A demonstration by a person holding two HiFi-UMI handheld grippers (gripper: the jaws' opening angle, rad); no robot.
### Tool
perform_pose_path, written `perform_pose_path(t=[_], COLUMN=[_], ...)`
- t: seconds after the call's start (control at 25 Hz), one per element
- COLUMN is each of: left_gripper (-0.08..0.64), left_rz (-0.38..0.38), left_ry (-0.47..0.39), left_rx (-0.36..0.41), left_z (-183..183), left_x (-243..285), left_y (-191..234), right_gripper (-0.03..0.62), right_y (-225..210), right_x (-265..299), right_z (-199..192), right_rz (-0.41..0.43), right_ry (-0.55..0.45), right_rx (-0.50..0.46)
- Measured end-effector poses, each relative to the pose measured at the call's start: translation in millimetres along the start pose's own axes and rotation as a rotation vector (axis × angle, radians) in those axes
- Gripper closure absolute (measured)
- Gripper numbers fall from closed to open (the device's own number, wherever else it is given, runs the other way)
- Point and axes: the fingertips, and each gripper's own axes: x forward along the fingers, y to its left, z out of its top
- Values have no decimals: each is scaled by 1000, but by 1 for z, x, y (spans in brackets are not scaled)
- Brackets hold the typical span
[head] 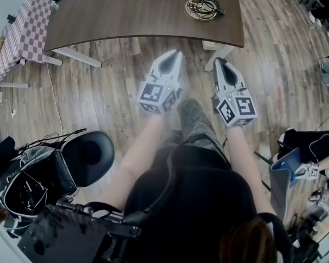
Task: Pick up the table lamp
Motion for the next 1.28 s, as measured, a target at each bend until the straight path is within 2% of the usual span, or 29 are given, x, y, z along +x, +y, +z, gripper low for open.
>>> perform_pose_path(t=[0.56,1.0,1.28], left_gripper=[560,560,560], left_rz=[26,46,55], left_ry=[12,47,59], left_rx=[-10,-28,-41], left_z=[1,-17,-23], left_x=[82,124,145], left_y=[36,61,70], right_gripper=[589,589,589], right_y=[-52,-80,-93], right_x=[76,116,135], right_z=[12,-2,-5], right_rz=[35,52,70], right_ry=[20,67,95], right_rx=[19,43,22])
